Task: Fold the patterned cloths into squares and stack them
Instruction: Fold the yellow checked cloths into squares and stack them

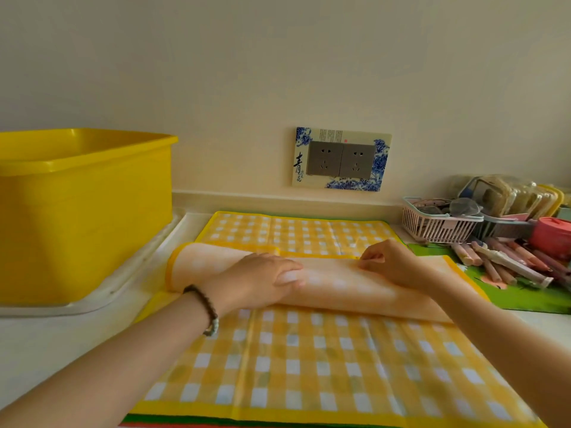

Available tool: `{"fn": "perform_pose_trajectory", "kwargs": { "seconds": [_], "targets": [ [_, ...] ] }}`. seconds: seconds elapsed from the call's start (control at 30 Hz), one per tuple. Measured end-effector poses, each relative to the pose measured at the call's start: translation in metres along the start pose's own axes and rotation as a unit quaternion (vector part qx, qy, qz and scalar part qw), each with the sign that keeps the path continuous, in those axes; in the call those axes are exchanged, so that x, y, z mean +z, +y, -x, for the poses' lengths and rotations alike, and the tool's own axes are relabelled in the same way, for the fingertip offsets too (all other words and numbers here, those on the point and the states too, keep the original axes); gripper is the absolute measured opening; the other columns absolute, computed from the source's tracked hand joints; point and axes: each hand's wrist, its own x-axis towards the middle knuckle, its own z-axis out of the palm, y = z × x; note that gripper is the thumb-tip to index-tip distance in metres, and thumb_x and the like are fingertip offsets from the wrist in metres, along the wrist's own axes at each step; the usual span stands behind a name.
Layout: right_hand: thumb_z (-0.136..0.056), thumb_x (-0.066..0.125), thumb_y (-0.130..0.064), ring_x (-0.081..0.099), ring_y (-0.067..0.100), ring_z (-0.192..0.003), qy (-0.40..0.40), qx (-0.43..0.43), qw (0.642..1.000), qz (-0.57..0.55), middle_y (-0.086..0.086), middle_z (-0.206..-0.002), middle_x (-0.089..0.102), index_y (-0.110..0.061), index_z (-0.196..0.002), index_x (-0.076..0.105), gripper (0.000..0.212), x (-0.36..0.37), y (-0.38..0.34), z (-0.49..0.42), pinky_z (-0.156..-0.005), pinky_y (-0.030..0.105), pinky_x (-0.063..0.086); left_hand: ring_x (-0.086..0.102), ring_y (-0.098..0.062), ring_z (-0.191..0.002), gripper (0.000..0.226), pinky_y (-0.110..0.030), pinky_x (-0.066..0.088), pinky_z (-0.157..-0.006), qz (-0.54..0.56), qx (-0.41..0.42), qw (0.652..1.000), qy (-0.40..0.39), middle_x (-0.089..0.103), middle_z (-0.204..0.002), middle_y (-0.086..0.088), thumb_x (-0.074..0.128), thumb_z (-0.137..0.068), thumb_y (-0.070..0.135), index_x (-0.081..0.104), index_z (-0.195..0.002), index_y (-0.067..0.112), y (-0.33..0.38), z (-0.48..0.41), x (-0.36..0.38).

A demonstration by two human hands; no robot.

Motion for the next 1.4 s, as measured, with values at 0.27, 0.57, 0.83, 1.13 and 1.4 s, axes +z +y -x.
{"fn": "perform_pose_trajectory", "kwargs": {
  "seconds": [0.27, 0.57, 0.83, 1.13, 1.4],
  "targets": [
    [-0.090, 0.059, -0.026, 0.060, 0.023, -0.104, 0.076, 0.033, 0.996, 0.041, 0.001, -0.115, 0.066, -0.021, -0.108, 0.067, 0.021, 0.023, 0.005, -0.023, -0.083, 0.032, 0.047, 0.007, -0.010, -0.145, 0.060, -0.036, 0.006, -0.118, 0.002, -0.050, 0.997, -0.061, 0.010, -0.158, 0.009, 0.023, -0.094, 0.060, 0.018, -0.148, 0.034, -0.014, -0.019, 0.032],
    [-0.097, 0.040, -0.033, 0.043, 0.020, -0.129, 0.017, -0.024, 0.999, 0.015, 0.000, -0.144, 0.042, -0.020, -0.136, 0.045, 0.041, 0.071, -0.064, -0.001, -0.105, 0.031, 0.032, -0.005, -0.008, -0.145, 0.065, -0.038, -0.004, -0.118, 0.011, -0.062, 0.997, -0.049, -0.001, -0.158, 0.012, 0.019, -0.093, 0.062, 0.008, -0.149, 0.032, -0.021, -0.025, 0.053],
    [-0.099, 0.023, -0.048, 0.014, 0.015, -0.143, -0.014, -0.002, 0.996, 0.083, -0.006, -0.156, 0.019, -0.031, -0.146, 0.025, 0.050, 0.080, -0.070, 0.021, -0.115, 0.035, 0.008, -0.003, -0.009, -0.145, 0.067, -0.039, -0.002, -0.118, 0.009, -0.068, 0.997, -0.038, 0.000, -0.158, 0.012, 0.021, -0.092, 0.063, 0.008, -0.149, 0.031, -0.020, -0.024, 0.055],
    [-0.095, 0.018, -0.059, 0.003, 0.013, -0.146, -0.057, 0.086, 0.988, 0.113, -0.010, -0.159, 0.004, -0.040, -0.148, 0.010, 0.058, 0.042, 0.010, 0.044, -0.118, 0.037, 0.003, -0.011, -0.009, -0.144, 0.070, -0.041, -0.005, -0.117, 0.001, -0.073, 0.996, -0.056, -0.008, -0.157, 0.015, 0.017, -0.089, 0.068, 0.001, -0.149, 0.035, -0.023, -0.023, 0.055],
    [-0.097, 0.017, -0.055, 0.001, 0.012, -0.146, -0.063, 0.140, 0.975, 0.158, -0.009, -0.159, 0.004, -0.036, -0.149, 0.008, 0.057, 0.016, 0.047, 0.065, -0.118, 0.036, 0.000, -0.011, -0.011, -0.144, 0.072, -0.045, -0.006, -0.116, -0.006, -0.078, 0.995, -0.061, -0.010, -0.156, 0.015, 0.015, -0.088, 0.070, 0.000, -0.149, 0.036, -0.020, -0.021, 0.052]
  ]
}}
